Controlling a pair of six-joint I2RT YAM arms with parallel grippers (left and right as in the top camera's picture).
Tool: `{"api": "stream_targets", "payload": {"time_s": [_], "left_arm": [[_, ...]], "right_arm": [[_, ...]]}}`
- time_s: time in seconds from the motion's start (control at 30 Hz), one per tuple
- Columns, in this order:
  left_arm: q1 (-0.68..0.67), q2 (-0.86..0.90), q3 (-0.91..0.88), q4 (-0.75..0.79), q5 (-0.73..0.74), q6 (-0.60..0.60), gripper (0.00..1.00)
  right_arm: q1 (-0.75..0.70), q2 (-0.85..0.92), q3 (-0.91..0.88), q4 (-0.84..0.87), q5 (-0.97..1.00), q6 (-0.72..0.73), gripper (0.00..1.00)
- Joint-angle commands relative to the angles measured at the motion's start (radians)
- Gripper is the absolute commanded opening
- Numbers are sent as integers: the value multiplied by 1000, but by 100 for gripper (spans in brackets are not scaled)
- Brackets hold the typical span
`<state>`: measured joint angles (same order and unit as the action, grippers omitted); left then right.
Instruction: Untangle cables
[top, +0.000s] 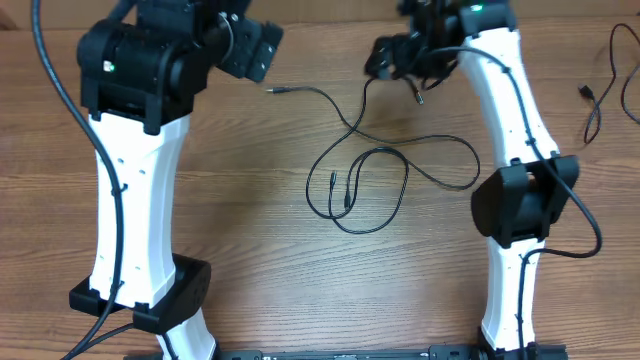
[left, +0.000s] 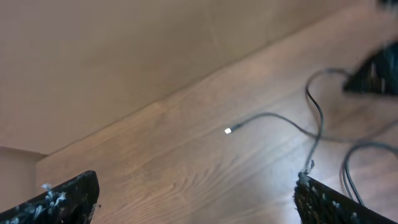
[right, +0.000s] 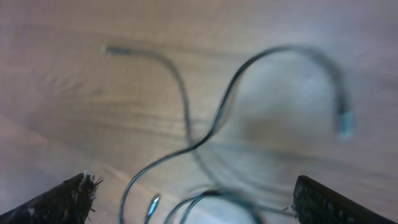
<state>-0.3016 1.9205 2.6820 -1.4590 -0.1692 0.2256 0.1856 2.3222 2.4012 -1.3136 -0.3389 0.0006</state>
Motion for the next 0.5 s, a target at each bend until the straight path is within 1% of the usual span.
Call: {"api": "stream_targets", "payload": {"time_s": [0.0,0.1,0.23,0.27,0.3,0.37,0.47], "left_arm": [[14,6,2,29,25,-43,100],[14,6,2,26,39,-43,100],[14,10,2,26,39,-43,100],[14,13,2,25,39,-43,100],[14,16,2,23,39,-43,100],[14,24,1,19,40,-43,99],[14,40,0,8,40,-43,100]], "right_arm": [[58,-6,-63,-15,4,123,100],[107,-6,-125,-19,67,187,100],[159,-6,-221,-5,154,183,100],[169,-6,-246,3,184,158,100],[179,-6,-272,17,217,92,100],[192,-6,-326,61,270,-79,95],[196,-6,-404,142,362,-375,96]]}}
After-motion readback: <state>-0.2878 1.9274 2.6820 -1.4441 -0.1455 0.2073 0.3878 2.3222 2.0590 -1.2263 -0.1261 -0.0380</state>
